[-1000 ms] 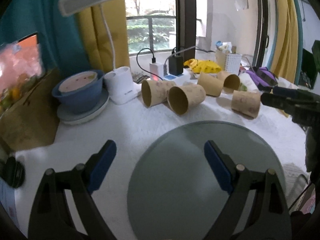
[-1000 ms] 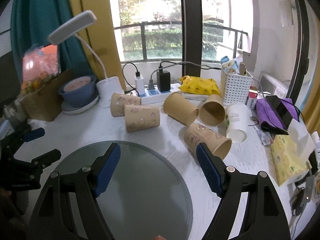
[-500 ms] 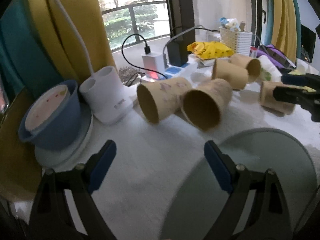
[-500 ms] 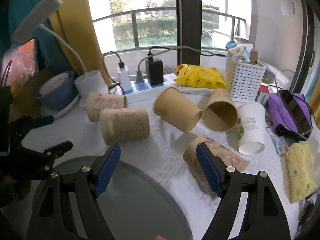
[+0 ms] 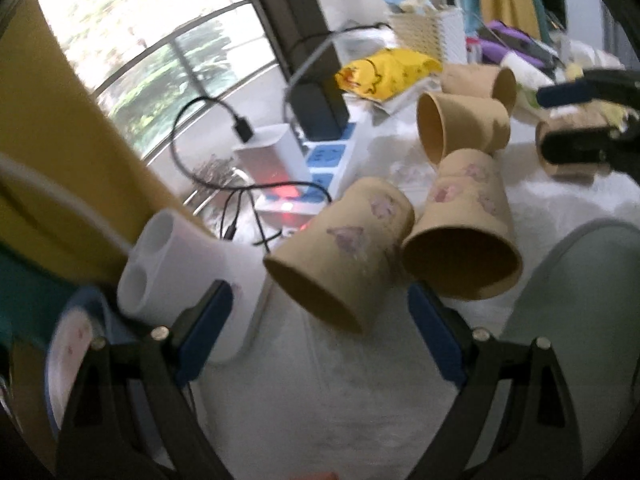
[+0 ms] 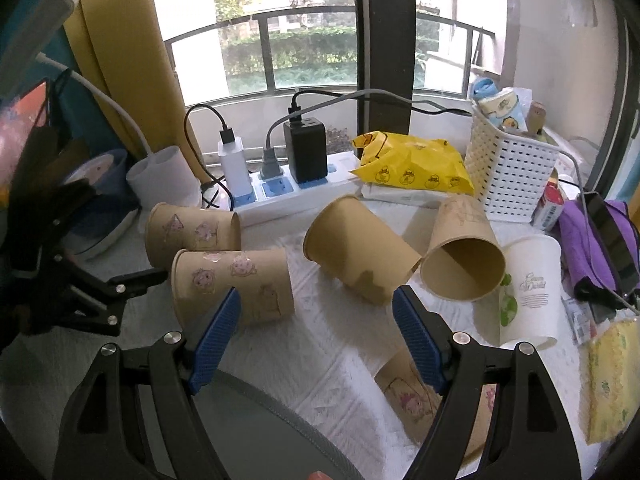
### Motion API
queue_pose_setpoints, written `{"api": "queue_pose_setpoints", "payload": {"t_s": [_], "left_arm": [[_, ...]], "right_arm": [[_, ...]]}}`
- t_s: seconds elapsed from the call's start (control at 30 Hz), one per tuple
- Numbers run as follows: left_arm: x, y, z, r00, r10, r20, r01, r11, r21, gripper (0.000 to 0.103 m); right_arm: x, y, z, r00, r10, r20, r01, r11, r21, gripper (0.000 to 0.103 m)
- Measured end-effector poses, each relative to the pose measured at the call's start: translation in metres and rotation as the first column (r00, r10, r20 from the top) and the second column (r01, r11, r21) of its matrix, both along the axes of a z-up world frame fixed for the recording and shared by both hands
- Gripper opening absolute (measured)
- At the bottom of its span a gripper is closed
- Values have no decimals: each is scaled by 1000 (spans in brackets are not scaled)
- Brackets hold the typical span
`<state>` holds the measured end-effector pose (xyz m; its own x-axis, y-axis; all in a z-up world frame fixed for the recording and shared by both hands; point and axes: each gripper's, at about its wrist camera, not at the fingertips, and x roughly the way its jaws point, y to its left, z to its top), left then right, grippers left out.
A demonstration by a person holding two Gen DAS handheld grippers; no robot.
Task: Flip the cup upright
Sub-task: 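Close the left gripper on a tan printed paper cup lying sideways, then lift the cup with the left gripper and carry it over the grey mat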
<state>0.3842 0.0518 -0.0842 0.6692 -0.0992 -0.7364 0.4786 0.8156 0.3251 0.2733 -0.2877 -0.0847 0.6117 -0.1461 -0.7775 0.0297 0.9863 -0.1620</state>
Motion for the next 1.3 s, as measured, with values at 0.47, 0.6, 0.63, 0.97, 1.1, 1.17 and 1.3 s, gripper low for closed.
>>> {"api": "queue_pose_setpoints", "payload": {"t_s": [0.47,0.6,0.63,0.97,1.1,1.17,1.3], "left_arm": [[30,-15,-18,978,-193,-85,202,972,121,90],[31,-11,-19,973,-196,-119,208,974,91,78],[30,-10,-19,973,-196,-119,206,975,82,78],[5,4,-4,983,-151,-102,155,987,41,76],[-14,12,16,992,-107,-67,108,994,12,76],[-27,16,27,995,-81,-52,81,997,-8,76],[-60,18,49,1000,-27,-15,26,999,-46,76]], "right_arm": [[-4,-19,5,1000,-28,11,28,999,32,81],[-6,-20,7,999,-31,17,30,999,33,81],[-7,-20,8,999,-29,19,28,999,33,81],[-15,-10,23,999,-6,46,5,999,32,81],[-24,-3,32,998,12,62,-14,999,33,81],[-31,1,38,997,22,71,-24,999,34,81],[-47,8,49,995,36,90,-40,998,39,81]]}}
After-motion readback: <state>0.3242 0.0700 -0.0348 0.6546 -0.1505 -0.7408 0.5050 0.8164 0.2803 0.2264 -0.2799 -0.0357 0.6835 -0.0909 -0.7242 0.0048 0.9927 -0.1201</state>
